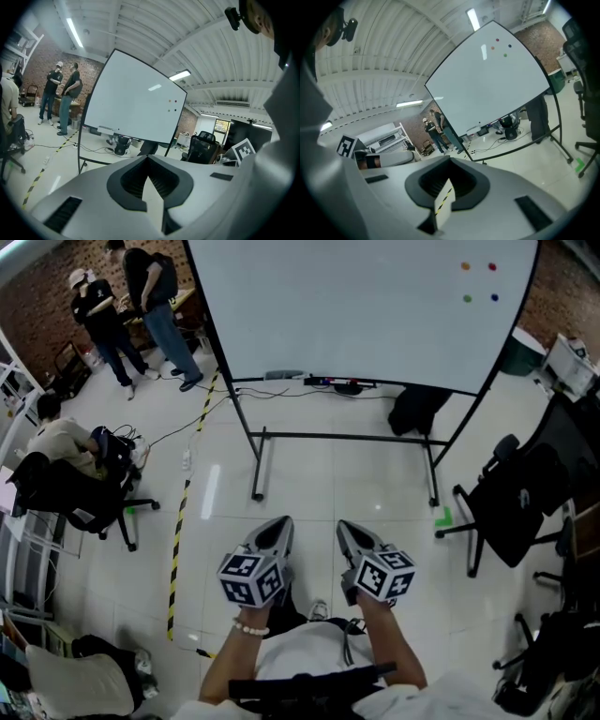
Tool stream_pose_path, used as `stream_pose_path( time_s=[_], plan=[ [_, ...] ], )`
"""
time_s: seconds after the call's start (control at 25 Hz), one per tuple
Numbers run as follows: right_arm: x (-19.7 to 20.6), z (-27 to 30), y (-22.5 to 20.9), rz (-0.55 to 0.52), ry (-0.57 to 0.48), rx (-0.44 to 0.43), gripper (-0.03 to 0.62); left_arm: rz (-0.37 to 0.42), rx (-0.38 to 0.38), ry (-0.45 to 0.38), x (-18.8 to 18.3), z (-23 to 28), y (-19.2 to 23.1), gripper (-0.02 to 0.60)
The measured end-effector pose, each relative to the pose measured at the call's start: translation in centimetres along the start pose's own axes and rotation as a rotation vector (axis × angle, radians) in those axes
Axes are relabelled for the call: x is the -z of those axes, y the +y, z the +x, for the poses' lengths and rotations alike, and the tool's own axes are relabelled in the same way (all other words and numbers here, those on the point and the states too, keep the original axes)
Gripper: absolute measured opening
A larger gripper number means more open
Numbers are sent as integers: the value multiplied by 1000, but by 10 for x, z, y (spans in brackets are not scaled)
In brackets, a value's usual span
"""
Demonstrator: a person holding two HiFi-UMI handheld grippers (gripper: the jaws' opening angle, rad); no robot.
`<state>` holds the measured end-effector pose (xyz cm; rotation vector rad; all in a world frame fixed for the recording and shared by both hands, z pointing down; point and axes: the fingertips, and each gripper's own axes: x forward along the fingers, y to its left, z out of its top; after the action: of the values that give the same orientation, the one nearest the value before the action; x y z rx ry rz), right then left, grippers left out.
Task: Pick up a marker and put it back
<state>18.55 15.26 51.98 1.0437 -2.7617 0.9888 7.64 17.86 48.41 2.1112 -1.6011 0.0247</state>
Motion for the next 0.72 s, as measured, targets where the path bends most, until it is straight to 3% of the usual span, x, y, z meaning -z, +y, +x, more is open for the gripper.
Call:
stream_pose_path(
  time_s=[0.24, 0.72],
  plan=[
    [-13, 22, -16, 1, -17, 40, 6, -18, 17, -12, -16, 26, 28, -11],
    [-71, 127, -67, -2, -39, 138, 6, -44, 86, -4, -79, 141, 110, -11]
  ],
)
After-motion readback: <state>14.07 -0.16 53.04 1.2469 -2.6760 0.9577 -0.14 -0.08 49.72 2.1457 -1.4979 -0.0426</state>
